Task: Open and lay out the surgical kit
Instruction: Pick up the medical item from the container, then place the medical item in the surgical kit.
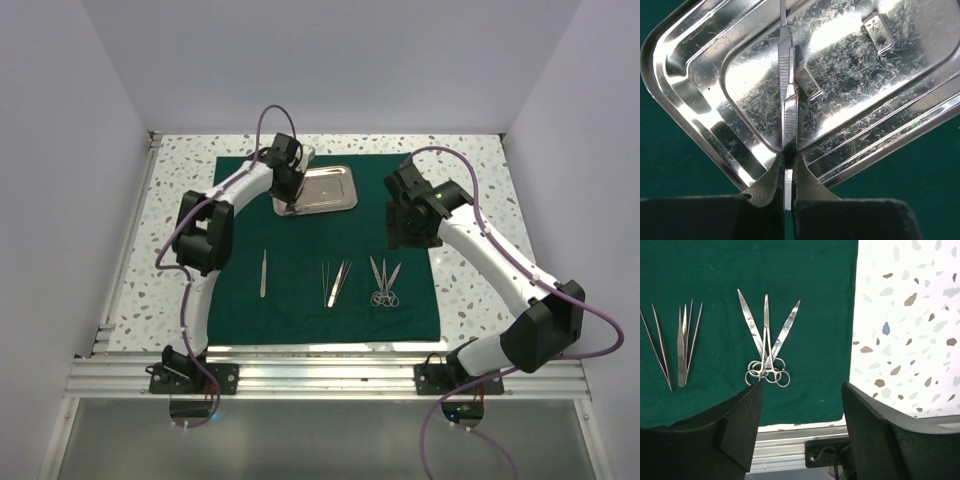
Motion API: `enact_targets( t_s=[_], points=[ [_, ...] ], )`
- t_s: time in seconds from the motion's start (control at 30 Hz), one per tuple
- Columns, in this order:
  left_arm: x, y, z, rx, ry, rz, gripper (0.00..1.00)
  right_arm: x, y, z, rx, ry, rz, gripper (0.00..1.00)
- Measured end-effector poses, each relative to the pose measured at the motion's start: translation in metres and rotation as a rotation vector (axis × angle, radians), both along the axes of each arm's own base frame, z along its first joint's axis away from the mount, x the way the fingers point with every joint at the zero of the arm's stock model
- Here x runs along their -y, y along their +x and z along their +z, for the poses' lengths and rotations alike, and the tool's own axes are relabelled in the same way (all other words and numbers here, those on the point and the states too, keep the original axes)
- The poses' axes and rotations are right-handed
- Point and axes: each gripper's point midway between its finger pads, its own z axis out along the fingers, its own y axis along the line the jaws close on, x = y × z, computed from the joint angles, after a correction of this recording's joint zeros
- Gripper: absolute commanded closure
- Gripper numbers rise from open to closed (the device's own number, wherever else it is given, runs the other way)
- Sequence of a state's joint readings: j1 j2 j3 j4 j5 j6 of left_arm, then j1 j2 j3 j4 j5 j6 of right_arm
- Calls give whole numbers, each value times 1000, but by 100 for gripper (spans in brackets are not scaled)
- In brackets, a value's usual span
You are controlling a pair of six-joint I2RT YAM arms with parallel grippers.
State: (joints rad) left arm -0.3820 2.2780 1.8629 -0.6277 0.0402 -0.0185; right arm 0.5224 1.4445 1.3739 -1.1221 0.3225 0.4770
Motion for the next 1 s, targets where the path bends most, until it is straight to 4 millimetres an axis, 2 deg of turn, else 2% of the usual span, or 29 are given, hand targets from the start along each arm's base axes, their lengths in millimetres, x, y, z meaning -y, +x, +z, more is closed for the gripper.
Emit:
enact_targets(
  t_s=[0.2, 0.37, 0.6, 0.77, 1.0],
  points=[
    [2, 6, 17, 17, -14, 32, 100, 0, 0, 0, 11, 8, 0, 32],
    [2, 3, 30, 20, -26, 48, 100, 2, -5, 0, 19, 16, 1, 32],
    [-1, -8, 70, 59, -60, 71, 100, 0, -9, 0, 28, 44, 7, 32],
    [-15, -49, 86, 45, -80, 103, 100, -1, -10, -1, 29, 56, 11, 33],
    [-37, -129, 81, -16, -96, 144, 100, -3, -17, -11, 2, 69, 20, 33]
  ],
)
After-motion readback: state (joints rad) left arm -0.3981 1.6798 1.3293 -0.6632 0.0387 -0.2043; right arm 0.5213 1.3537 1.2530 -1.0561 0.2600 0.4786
